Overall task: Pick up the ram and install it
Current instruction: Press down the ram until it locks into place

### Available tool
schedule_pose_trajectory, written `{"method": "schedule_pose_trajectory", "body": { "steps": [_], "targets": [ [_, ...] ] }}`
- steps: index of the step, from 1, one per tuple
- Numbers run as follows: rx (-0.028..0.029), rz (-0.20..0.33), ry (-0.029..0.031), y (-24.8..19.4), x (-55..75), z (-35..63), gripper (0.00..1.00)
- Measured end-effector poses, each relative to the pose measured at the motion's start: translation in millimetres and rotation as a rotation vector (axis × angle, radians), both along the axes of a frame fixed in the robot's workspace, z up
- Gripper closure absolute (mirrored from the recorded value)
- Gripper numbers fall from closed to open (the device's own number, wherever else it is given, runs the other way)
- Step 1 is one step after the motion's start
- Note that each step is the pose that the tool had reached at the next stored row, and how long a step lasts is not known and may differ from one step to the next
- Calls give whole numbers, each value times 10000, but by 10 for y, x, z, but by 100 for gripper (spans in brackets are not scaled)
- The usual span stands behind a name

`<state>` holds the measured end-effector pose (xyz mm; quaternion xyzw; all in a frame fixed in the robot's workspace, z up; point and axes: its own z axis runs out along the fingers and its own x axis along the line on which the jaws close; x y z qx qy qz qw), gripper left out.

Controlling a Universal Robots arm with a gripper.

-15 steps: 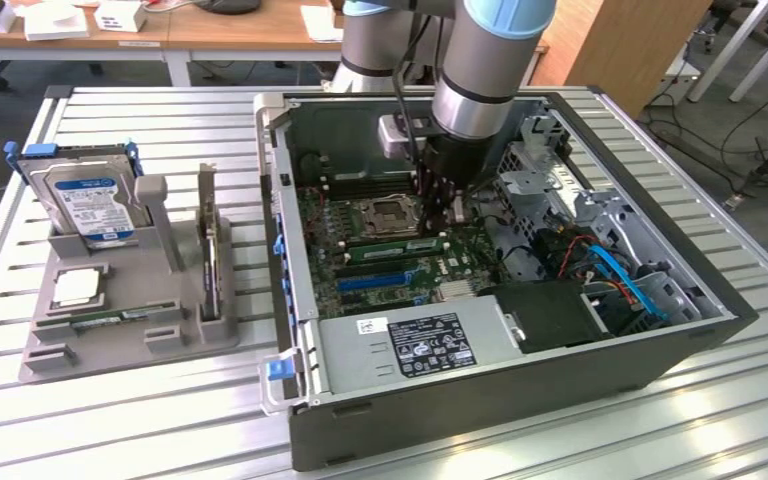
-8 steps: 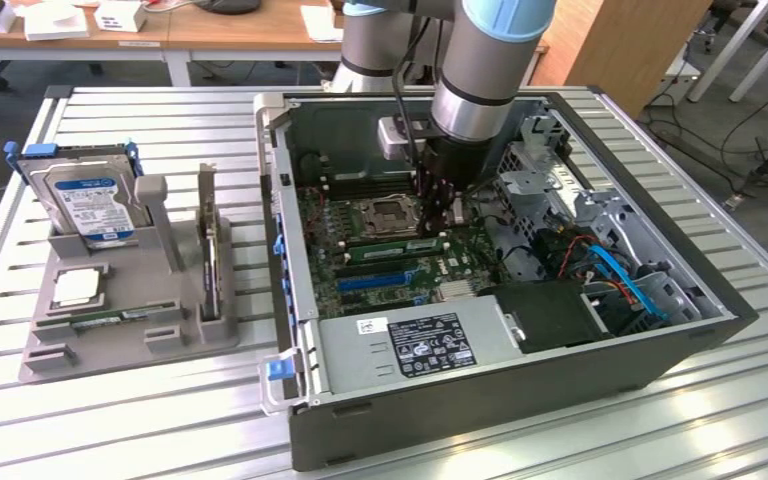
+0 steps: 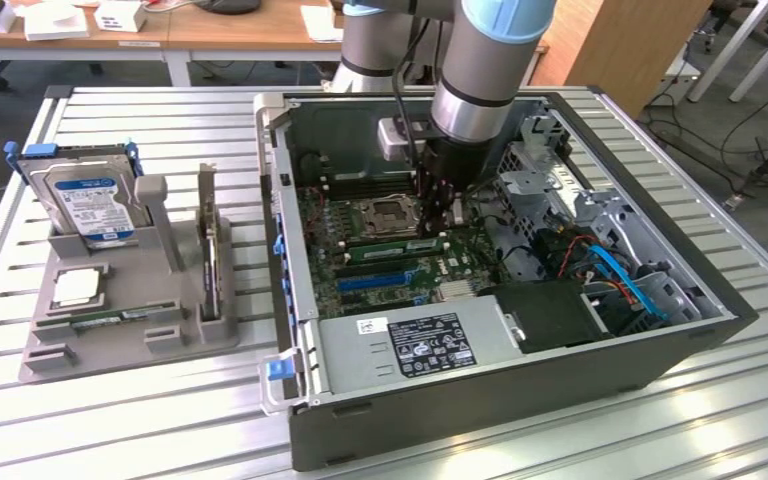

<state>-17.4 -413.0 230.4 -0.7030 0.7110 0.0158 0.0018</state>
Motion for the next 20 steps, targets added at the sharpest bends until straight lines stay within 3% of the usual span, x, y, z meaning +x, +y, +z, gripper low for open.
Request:
{"method": "schedule_pose_trajectory", "body": {
  "steps": [20],
  "targets": [
    [1, 0, -1, 0, 0, -40, 91]
  ]
}}
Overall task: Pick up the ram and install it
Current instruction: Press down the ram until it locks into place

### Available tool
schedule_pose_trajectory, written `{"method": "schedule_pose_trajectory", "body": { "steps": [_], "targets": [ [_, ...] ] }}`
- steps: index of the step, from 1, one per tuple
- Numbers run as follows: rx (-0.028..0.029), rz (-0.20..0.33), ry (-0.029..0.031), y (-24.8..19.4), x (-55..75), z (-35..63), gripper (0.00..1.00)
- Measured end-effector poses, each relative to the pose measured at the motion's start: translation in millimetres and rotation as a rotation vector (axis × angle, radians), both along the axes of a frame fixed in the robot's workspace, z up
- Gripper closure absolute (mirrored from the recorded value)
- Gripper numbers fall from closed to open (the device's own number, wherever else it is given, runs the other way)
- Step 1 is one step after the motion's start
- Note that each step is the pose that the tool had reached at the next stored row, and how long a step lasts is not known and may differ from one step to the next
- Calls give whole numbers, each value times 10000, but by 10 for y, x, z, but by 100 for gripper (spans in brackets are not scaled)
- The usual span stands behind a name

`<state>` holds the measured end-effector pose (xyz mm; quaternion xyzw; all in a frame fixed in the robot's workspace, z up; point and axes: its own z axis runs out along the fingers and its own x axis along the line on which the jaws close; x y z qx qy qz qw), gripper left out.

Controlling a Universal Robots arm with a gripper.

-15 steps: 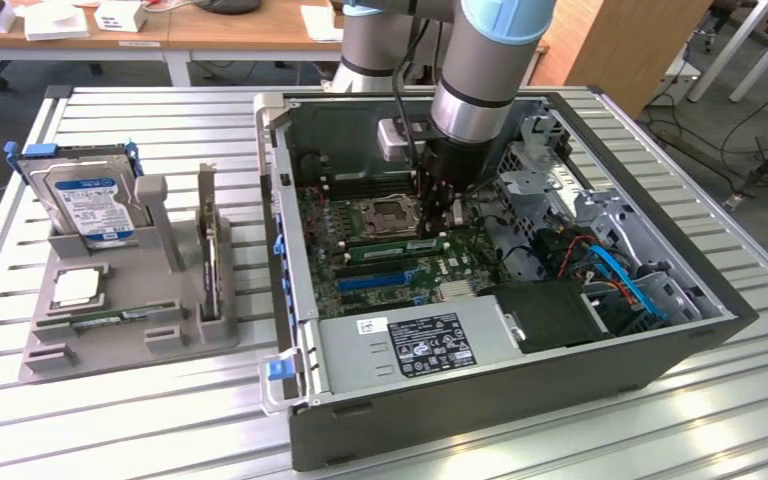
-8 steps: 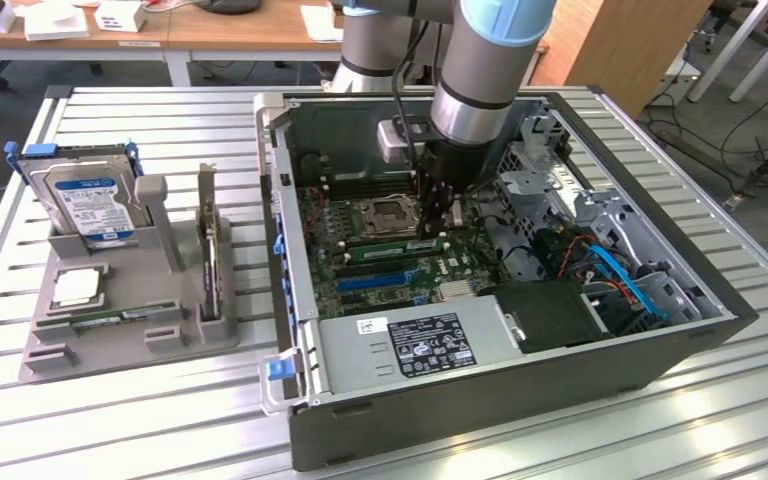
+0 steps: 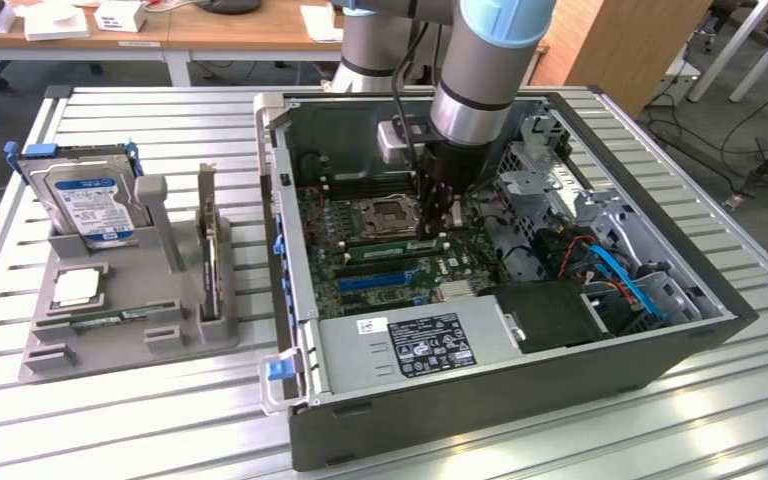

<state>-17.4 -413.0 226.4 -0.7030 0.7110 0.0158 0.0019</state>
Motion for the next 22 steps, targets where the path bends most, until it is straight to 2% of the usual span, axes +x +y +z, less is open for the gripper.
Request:
{"method": "schedule_pose_trajectory", "body": {
  "steps": [22],
  "targets": [
    [-2, -1, 1, -1, 0, -23, 91]
  ]
}}
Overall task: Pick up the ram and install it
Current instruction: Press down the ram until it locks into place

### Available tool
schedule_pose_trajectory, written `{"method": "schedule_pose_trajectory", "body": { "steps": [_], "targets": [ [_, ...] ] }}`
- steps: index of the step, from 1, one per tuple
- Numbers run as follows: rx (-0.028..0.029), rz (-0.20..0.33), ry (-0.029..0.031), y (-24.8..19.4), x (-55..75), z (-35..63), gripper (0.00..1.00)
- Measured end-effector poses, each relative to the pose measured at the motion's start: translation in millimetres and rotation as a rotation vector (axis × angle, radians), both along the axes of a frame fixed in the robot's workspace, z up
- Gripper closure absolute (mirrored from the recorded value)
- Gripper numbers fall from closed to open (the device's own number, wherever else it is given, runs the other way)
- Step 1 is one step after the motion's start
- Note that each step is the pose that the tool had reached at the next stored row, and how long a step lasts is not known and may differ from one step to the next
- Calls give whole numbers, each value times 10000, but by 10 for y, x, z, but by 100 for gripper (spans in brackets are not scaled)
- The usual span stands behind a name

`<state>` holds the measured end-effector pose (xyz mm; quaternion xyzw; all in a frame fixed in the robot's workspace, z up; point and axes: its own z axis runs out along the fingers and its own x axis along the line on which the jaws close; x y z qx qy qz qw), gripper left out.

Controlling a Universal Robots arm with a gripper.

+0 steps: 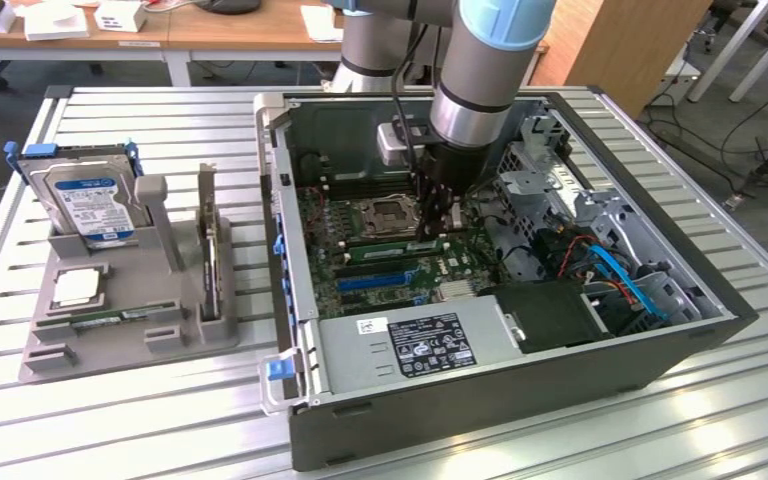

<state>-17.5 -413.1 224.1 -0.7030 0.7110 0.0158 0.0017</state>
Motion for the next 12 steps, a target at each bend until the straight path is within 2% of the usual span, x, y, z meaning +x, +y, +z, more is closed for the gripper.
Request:
{"method": "schedule_pose_trajectory", "body": {
  "steps": [12],
  "targets": [
    [2, 0, 0, 0, 0, -8, 91]
  ]
}}
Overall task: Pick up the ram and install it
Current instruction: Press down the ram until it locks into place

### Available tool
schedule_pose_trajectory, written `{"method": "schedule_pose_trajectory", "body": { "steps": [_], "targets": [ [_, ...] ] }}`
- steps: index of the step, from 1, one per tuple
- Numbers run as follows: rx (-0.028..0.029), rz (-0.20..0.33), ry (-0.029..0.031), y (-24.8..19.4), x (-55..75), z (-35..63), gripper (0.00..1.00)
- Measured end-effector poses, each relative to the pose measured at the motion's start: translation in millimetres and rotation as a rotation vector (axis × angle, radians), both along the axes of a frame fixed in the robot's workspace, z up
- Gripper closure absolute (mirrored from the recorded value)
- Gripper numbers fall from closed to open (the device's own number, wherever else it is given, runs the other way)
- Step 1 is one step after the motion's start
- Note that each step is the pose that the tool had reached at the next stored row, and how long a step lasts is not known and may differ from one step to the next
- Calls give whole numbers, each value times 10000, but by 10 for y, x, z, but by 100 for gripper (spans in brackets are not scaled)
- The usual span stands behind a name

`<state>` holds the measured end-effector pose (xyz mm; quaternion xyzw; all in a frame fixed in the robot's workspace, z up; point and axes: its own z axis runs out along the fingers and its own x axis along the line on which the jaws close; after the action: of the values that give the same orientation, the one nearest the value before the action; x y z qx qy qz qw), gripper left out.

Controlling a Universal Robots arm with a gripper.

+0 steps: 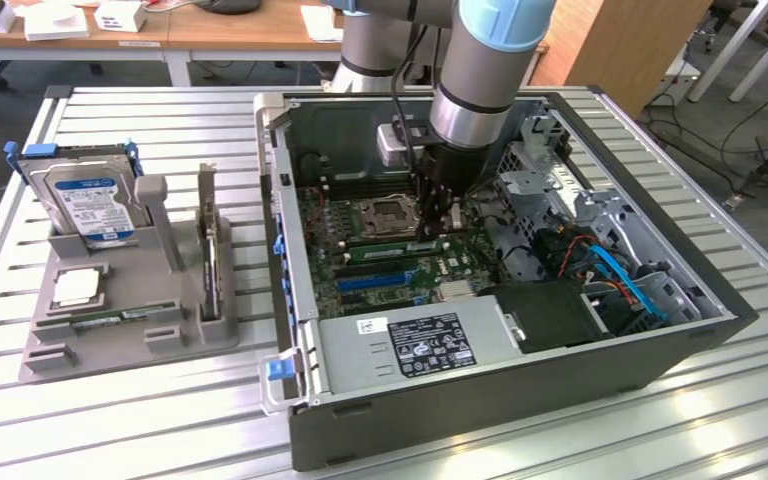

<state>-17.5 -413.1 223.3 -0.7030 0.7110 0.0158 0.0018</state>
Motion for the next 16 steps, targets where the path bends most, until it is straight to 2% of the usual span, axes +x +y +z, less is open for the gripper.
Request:
{"method": "schedule_pose_trajectory", "body": {
  "steps": [10, 16],
  "targets": [
    [6, 0, -2, 1, 0, -2, 91],
    [3, 0, -1, 0, 0, 62, 91]
  ]
}}
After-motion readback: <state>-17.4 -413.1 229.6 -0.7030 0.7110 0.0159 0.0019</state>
